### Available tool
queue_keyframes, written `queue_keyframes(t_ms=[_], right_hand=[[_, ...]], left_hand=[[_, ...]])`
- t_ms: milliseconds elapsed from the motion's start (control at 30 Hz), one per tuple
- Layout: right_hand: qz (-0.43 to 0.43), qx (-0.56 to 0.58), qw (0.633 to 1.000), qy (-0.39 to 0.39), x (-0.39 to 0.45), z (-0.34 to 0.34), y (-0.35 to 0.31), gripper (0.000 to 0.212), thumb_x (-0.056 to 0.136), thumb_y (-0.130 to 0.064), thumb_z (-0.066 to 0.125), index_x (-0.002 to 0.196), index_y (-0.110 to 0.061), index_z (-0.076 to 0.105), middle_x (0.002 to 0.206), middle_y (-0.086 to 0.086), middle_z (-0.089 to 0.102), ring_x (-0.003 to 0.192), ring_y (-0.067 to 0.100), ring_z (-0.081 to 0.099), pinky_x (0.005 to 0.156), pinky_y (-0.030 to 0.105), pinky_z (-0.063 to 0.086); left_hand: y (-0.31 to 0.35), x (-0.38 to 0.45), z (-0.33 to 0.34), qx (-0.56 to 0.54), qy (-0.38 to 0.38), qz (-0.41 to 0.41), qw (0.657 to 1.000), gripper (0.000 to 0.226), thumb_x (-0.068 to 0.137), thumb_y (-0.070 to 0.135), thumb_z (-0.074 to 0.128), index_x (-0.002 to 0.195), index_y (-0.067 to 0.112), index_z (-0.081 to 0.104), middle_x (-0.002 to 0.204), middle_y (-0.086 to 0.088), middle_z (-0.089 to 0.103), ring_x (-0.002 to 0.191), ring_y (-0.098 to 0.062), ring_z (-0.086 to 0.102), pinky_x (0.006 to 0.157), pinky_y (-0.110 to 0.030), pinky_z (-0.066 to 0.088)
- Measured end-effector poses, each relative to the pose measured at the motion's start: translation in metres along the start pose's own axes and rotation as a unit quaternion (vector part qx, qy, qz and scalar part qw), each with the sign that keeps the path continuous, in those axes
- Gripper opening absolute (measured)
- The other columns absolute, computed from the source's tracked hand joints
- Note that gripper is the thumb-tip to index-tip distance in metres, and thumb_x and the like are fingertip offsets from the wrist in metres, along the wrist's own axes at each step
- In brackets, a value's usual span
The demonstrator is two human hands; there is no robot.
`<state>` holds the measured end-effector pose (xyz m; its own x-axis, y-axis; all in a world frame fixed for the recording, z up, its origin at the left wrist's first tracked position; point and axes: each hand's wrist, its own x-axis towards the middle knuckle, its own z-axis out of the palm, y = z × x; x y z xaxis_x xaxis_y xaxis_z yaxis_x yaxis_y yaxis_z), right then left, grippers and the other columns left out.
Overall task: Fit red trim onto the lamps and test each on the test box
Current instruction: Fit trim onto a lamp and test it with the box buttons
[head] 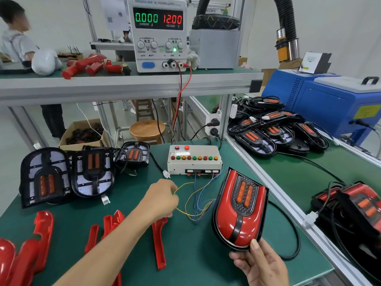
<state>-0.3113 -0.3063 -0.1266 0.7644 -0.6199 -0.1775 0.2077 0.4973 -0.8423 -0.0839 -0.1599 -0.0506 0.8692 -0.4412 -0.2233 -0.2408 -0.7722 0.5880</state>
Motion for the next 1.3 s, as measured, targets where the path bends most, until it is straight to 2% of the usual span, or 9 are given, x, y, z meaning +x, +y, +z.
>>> queue_keyframes(t_ms=[167,433,633,733,833,900,1100,1200,1300], right_hand=[[0.001,-0.003,1.0,0.002,0.0,0.0,0.0,0.039,0.08,-0.012,0.06,0.116,0.0,0.067,0.08,0.035,0.068,0.057,0.037,0.07,0.048,0.029,0.059],[-0.004,-0.013,1.0,0.007,0.0,0.0,0.0,0.041,0.08,-0.013,0.06,0.117,0.001,0.067,0.077,0.036,0.067,0.057,0.037,0.07,0.048,0.029,0.059],[0.0,-0.014,1.0,0.011,-0.001,0.001,0.0,0.04,0.08,-0.013,0.061,0.117,0.002,0.067,0.078,0.037,0.067,0.058,0.038,0.07,0.048,0.029,0.058],[0.003,-0.015,1.0,0.012,-0.001,0.001,-0.001,0.042,0.08,-0.013,0.061,0.119,0.002,0.066,0.079,0.035,0.068,0.057,0.037,0.07,0.048,0.029,0.058],[0.005,-0.019,1.0,0.012,-0.001,0.001,-0.001,0.043,0.08,-0.013,0.062,0.121,0.002,0.065,0.079,0.035,0.068,0.058,0.037,0.07,0.048,0.029,0.059],[0.004,-0.02,1.0,0.009,-0.002,0.002,-0.001,0.043,0.08,-0.013,0.061,0.122,0.001,0.065,0.079,0.036,0.068,0.057,0.038,0.07,0.047,0.029,0.058],[0.009,-0.027,1.0,0.0,-0.003,0.003,-0.004,0.042,0.081,-0.012,0.061,0.121,-0.001,0.065,0.079,0.037,0.067,0.057,0.04,0.069,0.047,0.031,0.058],[0.019,-0.03,0.999,-0.003,-0.004,0.001,-0.004,0.045,0.08,-0.014,0.062,0.122,0.002,0.064,0.079,0.041,0.065,0.058,0.042,0.068,0.048,0.032,0.059],[0.023,-0.034,0.999,-0.007,-0.003,0.0,-0.004,0.046,0.08,-0.014,0.062,0.123,0.002,0.064,0.081,0.043,0.065,0.059,0.043,0.068,0.049,0.032,0.059]], left_hand=[[-0.003,-0.016,0.002,0.138,0.07,0.043,0.987,0.038,0.091,0.012,0.045,0.118,0.026,0.067,0.11,-0.004,0.069,0.097,-0.029,0.065,0.079,-0.035,0.052],[-0.001,-0.025,0.007,0.075,0.22,0.076,0.97,0.02,0.096,0.018,0.044,0.108,0.023,0.059,0.083,-0.002,0.066,0.077,-0.029,0.055,0.065,-0.036,0.04],[-0.005,-0.024,0.013,0.121,0.174,0.095,0.973,0.032,0.095,0.018,0.045,0.114,0.031,0.066,0.096,-0.001,0.072,0.09,-0.03,0.063,0.073,-0.035,0.049],[-0.005,-0.018,0.014,0.184,0.08,0.124,0.972,0.033,0.098,0.018,0.045,0.116,0.033,0.069,0.106,0.001,0.071,0.101,-0.028,0.065,0.081,-0.034,0.052],[-0.003,-0.007,0.012,0.119,-0.035,0.174,0.977,0.033,0.101,0.013,0.045,0.113,0.029,0.071,0.1,0.007,0.07,0.104,-0.019,0.066,0.09,-0.034,0.054],[0.002,0.003,0.016,0.123,-0.071,0.2,0.969,0.036,0.101,0.009,0.045,0.114,0.027,0.073,0.116,0.006,0.071,0.111,-0.017,0.064,0.096,-0.034,0.053],[0.02,0.028,0.049,0.172,-0.1,0.257,0.946,0.031,0.097,0.004,0.055,0.113,0.022,0.074,0.096,0.004,0.053,0.098,-0.025,0.064,0.074,-0.032,0.046],[0.023,0.034,0.058,0.156,-0.088,0.273,0.945,0.034,0.099,0.005,0.054,0.119,0.025,0.074,0.11,0.002,0.046,0.104,-0.021,0.051,0.087,-0.036,0.048],[0.022,0.039,0.054,0.096,-0.077,0.249,0.961,0.049,0.096,-0.004,0.045,0.126,0.023,0.072,0.116,0.002,0.063,0.109,-0.018,0.058,0.096,-0.028,0.047]])
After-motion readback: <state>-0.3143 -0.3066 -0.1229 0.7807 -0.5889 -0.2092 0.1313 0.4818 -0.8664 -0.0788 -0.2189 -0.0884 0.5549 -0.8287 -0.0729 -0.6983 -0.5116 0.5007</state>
